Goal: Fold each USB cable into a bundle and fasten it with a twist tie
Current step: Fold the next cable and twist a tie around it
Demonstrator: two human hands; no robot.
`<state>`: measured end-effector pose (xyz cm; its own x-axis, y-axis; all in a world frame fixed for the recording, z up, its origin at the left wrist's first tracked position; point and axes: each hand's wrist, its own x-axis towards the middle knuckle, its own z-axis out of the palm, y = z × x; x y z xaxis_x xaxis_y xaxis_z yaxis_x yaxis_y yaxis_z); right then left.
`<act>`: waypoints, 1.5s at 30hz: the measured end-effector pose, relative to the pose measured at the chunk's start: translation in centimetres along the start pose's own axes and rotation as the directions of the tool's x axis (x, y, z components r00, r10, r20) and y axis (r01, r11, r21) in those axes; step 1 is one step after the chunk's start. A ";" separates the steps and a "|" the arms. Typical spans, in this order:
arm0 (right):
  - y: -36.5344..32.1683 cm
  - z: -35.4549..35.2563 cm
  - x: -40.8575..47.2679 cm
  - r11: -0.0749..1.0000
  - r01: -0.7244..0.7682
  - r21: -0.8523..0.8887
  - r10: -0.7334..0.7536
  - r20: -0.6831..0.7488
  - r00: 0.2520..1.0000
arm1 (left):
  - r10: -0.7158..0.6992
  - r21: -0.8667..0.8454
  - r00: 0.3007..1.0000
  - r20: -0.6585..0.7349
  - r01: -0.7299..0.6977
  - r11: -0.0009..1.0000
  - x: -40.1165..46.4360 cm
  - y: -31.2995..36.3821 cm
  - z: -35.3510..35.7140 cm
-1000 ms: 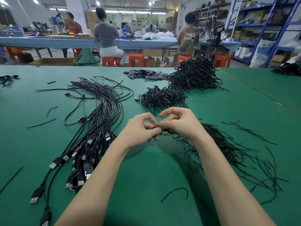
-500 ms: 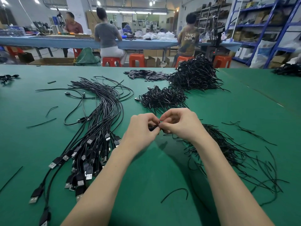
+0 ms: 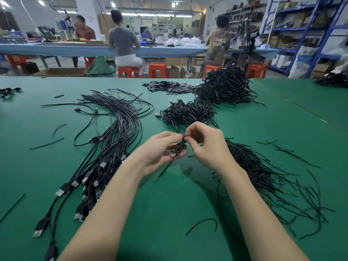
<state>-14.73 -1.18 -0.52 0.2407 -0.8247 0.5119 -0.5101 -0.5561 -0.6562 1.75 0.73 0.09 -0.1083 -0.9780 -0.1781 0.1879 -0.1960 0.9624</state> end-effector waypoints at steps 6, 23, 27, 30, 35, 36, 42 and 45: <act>-1.4 1.1 0.4 0.965 -0.149 0.218 0.159 -0.031 0.987 | 0.091 -0.261 0.991 -0.094 -0.113 0.959 0.1 -0.6 -0.2; -0.7 -1.5 0.3 0.999 0.022 -0.036 -0.021 0.039 0.999 | -0.054 -0.461 0.998 -0.037 0.031 0.887 0.4 -0.7 0.6; -0.8 -0.9 0.0 0.978 0.042 -0.206 -0.045 -0.006 0.999 | -0.042 -0.474 0.999 -0.026 0.025 0.880 0.4 -0.7 0.4; -1.2 -0.8 -0.3 0.960 0.035 -0.279 -0.051 -0.052 0.997 | -0.039 -0.487 0.999 -0.023 0.023 0.873 0.4 -0.7 0.3; -1.7 -0.6 -0.4 0.963 0.048 -0.265 -0.066 -0.059 0.996 | -0.034 -0.456 0.999 0.002 0.031 0.889 0.3 -0.8 0.1; -1.8 -0.4 -0.3 0.977 0.009 -0.214 -0.026 -0.074 0.997 | -0.026 -0.450 1.000 0.002 0.025 0.893 0.3 -0.8 0.2; -2.4 -0.2 0.5 0.073 -0.685 0.725 0.605 0.514 0.608 | 0.192 -0.267 0.980 -0.055 -0.200 0.943 0.1 -0.6 0.8; -2.0 0.2 0.3 0.343 -0.641 0.686 0.549 0.408 0.730 | 0.143 -0.280 0.986 -0.083 -0.161 0.947 0.1 -0.2 0.7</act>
<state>-13.42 -0.37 0.84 0.2323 -0.9491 -0.2128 0.2375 0.2675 -0.9338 1.01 0.71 -0.01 0.0011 -0.9985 -0.0547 0.4682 -0.0478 0.8823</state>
